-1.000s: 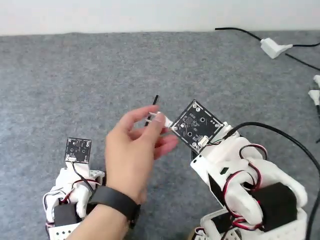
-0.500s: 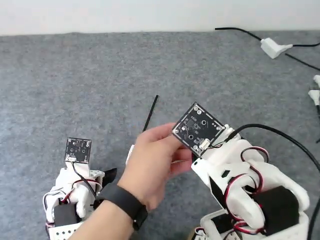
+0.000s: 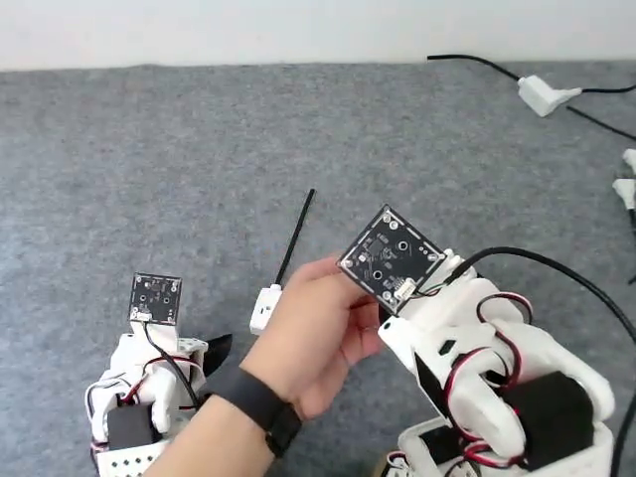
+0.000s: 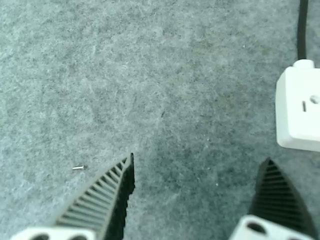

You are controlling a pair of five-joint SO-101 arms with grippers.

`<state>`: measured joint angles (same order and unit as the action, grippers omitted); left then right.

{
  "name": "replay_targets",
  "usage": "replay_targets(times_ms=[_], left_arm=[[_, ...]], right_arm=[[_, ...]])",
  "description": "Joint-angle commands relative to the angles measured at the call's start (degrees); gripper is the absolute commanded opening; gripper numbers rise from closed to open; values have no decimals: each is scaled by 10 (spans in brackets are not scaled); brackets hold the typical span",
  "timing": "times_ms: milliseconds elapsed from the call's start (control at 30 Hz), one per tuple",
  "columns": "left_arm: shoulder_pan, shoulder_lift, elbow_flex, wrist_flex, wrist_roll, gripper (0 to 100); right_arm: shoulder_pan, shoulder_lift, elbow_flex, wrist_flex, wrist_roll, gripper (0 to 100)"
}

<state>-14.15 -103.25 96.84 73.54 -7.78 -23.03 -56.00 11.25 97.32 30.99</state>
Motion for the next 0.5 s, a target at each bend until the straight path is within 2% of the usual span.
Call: replay_targets(times_ms=[0,467], left_arm=[[-2,-10,-4,-12,1,372],[-2,-10,-4,-12,1,372]], right_arm=[[11,10,-22,3,6,9],[8,4,33,-21,8,8]])
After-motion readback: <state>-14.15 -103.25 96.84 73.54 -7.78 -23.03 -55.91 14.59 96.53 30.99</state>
